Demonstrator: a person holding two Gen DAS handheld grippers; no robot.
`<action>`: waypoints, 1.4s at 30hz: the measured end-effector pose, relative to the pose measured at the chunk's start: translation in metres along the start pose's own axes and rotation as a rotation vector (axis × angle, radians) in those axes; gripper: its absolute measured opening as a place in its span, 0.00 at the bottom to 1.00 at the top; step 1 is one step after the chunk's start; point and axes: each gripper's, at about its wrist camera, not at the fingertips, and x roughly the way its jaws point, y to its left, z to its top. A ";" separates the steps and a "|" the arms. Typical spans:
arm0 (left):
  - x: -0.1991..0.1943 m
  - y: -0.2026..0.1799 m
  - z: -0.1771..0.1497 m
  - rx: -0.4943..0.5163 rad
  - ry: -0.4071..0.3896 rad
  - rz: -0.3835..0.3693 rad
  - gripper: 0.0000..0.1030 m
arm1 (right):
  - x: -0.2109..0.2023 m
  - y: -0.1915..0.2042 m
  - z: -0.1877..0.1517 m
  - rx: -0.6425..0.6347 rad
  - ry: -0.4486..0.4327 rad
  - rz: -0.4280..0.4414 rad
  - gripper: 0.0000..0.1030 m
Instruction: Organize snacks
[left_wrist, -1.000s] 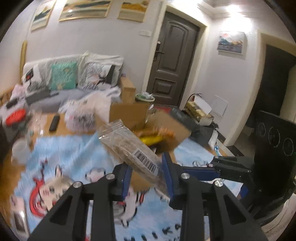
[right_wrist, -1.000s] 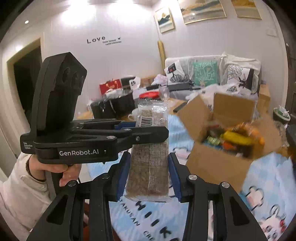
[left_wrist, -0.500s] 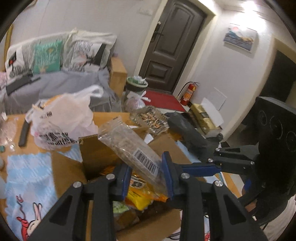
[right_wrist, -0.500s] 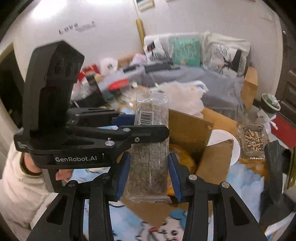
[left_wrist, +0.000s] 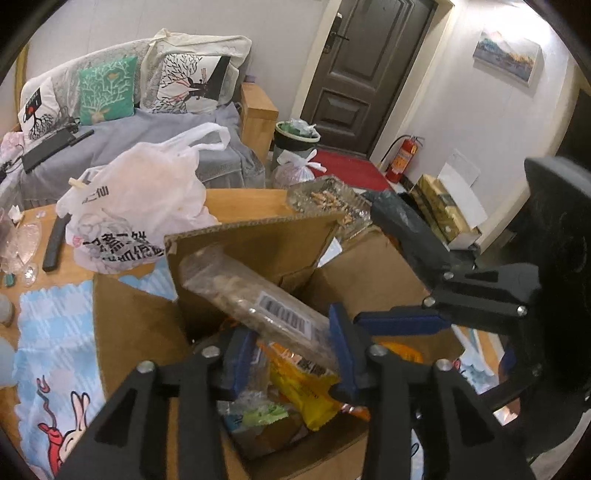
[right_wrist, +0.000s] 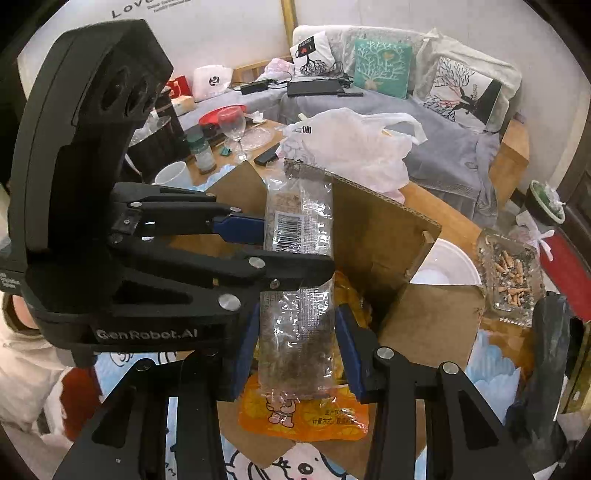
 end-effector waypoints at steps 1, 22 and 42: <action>0.000 -0.001 -0.002 0.006 0.003 0.005 0.46 | 0.002 0.001 0.001 -0.003 0.004 -0.005 0.38; -0.101 -0.017 -0.034 0.025 -0.269 0.111 0.92 | -0.054 0.023 -0.040 -0.034 -0.253 -0.091 0.84; -0.163 -0.065 -0.150 0.047 -0.564 0.288 0.99 | -0.129 0.080 -0.174 0.123 -0.665 -0.367 1.00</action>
